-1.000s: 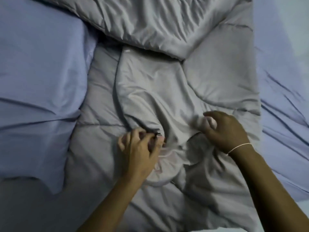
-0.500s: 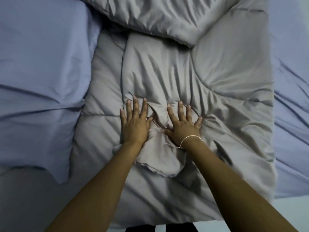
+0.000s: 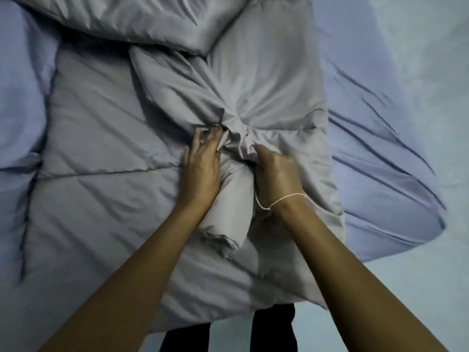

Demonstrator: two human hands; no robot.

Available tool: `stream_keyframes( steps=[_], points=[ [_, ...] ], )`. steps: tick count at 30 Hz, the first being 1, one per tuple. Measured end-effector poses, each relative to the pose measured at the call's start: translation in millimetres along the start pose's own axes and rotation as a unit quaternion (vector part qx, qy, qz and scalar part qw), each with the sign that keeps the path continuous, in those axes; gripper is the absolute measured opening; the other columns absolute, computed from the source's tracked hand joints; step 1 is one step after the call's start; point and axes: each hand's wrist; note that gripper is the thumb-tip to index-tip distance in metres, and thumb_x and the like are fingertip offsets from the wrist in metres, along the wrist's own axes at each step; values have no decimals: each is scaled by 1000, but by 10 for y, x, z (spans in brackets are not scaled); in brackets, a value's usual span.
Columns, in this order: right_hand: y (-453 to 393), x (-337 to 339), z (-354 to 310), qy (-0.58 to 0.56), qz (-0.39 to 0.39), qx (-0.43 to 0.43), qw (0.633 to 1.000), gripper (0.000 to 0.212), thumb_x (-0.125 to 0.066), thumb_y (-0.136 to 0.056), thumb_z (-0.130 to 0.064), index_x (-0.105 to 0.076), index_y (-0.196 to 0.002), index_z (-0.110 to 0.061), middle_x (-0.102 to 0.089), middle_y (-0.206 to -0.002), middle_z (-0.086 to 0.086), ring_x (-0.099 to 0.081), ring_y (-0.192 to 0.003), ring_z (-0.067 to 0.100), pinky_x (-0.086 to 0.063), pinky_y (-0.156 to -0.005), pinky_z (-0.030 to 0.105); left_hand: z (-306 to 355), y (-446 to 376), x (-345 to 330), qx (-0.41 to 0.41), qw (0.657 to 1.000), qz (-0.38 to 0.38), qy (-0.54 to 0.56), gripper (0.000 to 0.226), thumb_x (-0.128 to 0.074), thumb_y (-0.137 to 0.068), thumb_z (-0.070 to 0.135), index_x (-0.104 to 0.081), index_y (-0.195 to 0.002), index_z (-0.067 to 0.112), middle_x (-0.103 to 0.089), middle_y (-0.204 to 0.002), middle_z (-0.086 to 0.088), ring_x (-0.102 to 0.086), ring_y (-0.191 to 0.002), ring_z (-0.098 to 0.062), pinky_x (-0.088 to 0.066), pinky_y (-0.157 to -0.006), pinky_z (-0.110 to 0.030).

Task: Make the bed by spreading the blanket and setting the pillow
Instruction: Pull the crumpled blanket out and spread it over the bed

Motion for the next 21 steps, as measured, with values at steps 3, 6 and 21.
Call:
stream_keyframes(
  steps=[3,6,21],
  points=[
    [250,632,755,-15,54,-72,996,23,-62,-78,-5,-67,-98,-15,-71,-86,17,-60,-82,42,-30,-60,32,974,0,-490,-27,998,-34,56,51,-39,-92,10,-41,-142,19,-40,-149,-3,-18,-145,-30,-23,-108,-64],
    [554,1334,1618,10,75,-126,989,18,-58,-77,-6,-68,-90,-13,-71,-84,17,-63,-80,41,-28,-62,32,1888,38,-1089,-78,985,-108,107,50,-38,-93,13,-39,-143,16,-37,-151,-3,-16,-145,-30,-22,-109,-63],
    [1571,2322,3545,-63,156,-290,942,45,-60,-89,-25,-52,-133,-16,-56,-135,3,-50,-124,19,-33,-104,22,3409,345,-2201,-232,956,-151,94,36,-49,-91,7,-60,-125,10,-52,-138,-10,-49,-125,-24,-36,-108,-30]
  ],
)
Point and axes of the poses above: each hand's wrist, its own y-axis away from the middle knuckle, its own x-axis out of the back of the hand, z = x × y
